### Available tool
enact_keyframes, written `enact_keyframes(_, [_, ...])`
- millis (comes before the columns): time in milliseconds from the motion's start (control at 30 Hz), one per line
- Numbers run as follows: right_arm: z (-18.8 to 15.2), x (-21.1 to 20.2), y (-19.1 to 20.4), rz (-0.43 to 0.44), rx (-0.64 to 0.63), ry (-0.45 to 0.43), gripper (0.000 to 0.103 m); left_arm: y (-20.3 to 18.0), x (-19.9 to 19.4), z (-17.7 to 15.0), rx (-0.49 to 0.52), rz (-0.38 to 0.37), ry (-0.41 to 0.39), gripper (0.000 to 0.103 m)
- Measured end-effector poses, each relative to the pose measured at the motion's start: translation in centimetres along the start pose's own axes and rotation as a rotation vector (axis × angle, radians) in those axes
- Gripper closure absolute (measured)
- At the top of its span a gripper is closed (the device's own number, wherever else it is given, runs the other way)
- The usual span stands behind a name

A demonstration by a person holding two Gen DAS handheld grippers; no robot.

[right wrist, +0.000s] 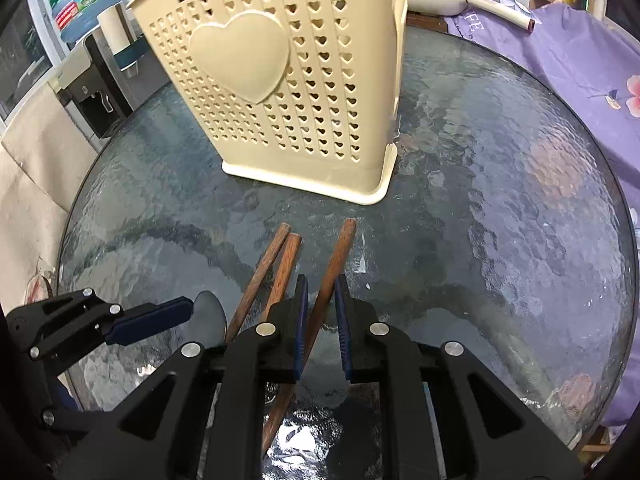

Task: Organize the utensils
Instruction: 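Grasp a steel spoon with the left gripper while the right gripper grasps a wooden chopstick, then carry the steel spoon into the holder with the left gripper while the right gripper inserts the wooden chopstick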

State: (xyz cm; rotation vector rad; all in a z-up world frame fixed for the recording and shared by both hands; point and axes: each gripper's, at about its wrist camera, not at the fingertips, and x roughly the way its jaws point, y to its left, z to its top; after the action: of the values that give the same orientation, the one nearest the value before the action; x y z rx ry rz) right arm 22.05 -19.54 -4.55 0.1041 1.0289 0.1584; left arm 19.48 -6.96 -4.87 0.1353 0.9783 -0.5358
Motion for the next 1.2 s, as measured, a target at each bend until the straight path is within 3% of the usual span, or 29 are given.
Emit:
enact_keyframes(300, [0.9,0.5,-0.2,-0.018,0.015,0.002,0.093,0.6,-0.8,1.0,0.000,0.021,-0.037,0.068])
enact_keyframes(533, [0.5,0.4,-1.4,0.018,0.061,-0.027,0.096,1.2,-1.2,1.6,-0.011,0.030,-0.077,0.068])
enact_keyframes(700, [0.0,-1.1,-2.6,0.084,0.097,-0.091,0.096,2.0,-2.2,2.0,-0.029,0.031,-0.116,0.068])
enact_keyframes(1000, [-0.5,-7.4,-3.8,0.220,0.082,-0.297,0.096,2.8,-5.6,3.2,-0.056,0.026,-0.234,0.068])
enact_keyframes(1033, [-0.5,-8.1,-3.5,0.225,0.074,-0.316,0.096,2.8,-6.0,3.4,-0.055,0.022,-0.248,0.079])
enact_keyframes(1067, [-0.5,-9.0,-3.4,0.231,0.063,-0.342,0.096,2.9,-6.4,3.7,-0.045,0.015,-0.255,0.103])
enact_keyframes(1200, [-0.4,-11.5,-3.1,0.239,0.029,-0.398,0.096,2.1,-7.7,4.0,-0.016,0.035,-0.283,0.103])
